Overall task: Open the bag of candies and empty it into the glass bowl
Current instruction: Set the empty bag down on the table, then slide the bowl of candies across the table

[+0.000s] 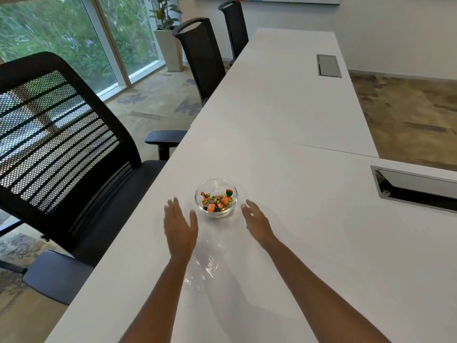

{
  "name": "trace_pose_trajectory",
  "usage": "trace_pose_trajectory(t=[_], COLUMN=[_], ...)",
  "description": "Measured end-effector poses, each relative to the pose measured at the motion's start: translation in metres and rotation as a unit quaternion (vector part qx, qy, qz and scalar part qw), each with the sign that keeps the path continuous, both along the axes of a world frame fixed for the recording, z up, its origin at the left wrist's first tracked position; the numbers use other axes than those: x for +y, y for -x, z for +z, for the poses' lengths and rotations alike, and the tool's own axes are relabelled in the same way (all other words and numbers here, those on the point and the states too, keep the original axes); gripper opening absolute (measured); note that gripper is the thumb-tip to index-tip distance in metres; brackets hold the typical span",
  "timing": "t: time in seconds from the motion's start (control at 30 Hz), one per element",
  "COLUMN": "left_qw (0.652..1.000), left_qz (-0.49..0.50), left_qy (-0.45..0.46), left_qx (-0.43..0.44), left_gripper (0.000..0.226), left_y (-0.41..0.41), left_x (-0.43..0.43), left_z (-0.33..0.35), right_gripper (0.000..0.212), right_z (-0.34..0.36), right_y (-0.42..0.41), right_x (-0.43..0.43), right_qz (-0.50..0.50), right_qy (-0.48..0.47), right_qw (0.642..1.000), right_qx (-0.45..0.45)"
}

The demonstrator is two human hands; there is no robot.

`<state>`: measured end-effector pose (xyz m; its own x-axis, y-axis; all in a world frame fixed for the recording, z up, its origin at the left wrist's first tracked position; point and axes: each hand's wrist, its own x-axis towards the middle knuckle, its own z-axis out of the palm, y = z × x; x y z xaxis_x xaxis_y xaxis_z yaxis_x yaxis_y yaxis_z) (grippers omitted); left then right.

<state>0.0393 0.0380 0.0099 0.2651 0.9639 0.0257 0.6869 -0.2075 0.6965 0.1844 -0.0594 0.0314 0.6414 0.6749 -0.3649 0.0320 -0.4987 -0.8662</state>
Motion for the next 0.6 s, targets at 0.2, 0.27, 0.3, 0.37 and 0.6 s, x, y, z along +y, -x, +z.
trace_pose_trajectory(t=[0.2,0.27,0.3,0.37,0.6], left_qw=[0.932,0.908,0.900,0.885,0.870], left_qz=[0.024,0.036,0.045,0.056,0.061], left_qy=[0.310,0.351,0.362,0.383,0.391], left_qx=[-0.186,-0.226,-0.239,-0.259,-0.294], left_gripper=[0.053,0.052,0.051,0.047,0.028], left_y=[-0.032,-0.037,-0.039,-0.044,-0.051], left_x=[0.029,0.033,0.034,0.038,0.039], left_z=[0.016,0.018,0.018,0.016,0.013], right_gripper=[0.054,0.057,0.058,0.057,0.040], right_z=[0.005,0.004,0.003,0.001,-0.007], right_y=[-0.002,-0.001,-0.001,-0.001,0.001], right_x=[0.023,0.031,0.034,0.040,0.053], right_qz=[-0.038,-0.052,-0.057,-0.064,-0.070], right_qy=[-0.047,-0.058,-0.060,-0.070,-0.066], right_qw=[0.992,0.985,0.982,0.976,0.964], right_qx=[0.111,0.151,0.167,0.194,0.247])
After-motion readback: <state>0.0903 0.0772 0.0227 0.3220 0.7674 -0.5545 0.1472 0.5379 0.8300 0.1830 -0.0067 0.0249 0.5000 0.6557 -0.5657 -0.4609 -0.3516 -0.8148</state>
